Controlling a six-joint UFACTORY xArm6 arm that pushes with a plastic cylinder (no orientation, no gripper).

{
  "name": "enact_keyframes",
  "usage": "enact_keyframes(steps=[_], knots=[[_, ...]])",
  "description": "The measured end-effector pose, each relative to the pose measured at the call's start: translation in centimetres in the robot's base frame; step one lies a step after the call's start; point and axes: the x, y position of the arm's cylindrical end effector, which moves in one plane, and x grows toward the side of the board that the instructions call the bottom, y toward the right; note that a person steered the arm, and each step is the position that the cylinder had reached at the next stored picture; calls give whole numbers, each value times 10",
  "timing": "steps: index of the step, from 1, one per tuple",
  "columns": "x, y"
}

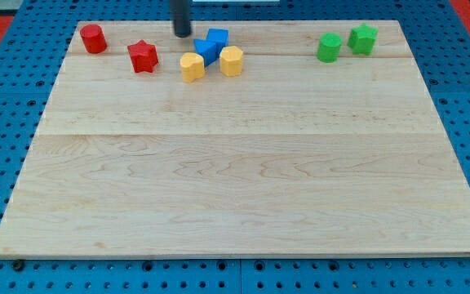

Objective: Place the hexagon below the green circle vertically

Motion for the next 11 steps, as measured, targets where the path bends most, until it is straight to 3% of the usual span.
enact_keyframes(steps=[1,3,8,9,10,11], knots=[[55,50],[106,50],[63,112],[82,162],[143,194],[121,200]])
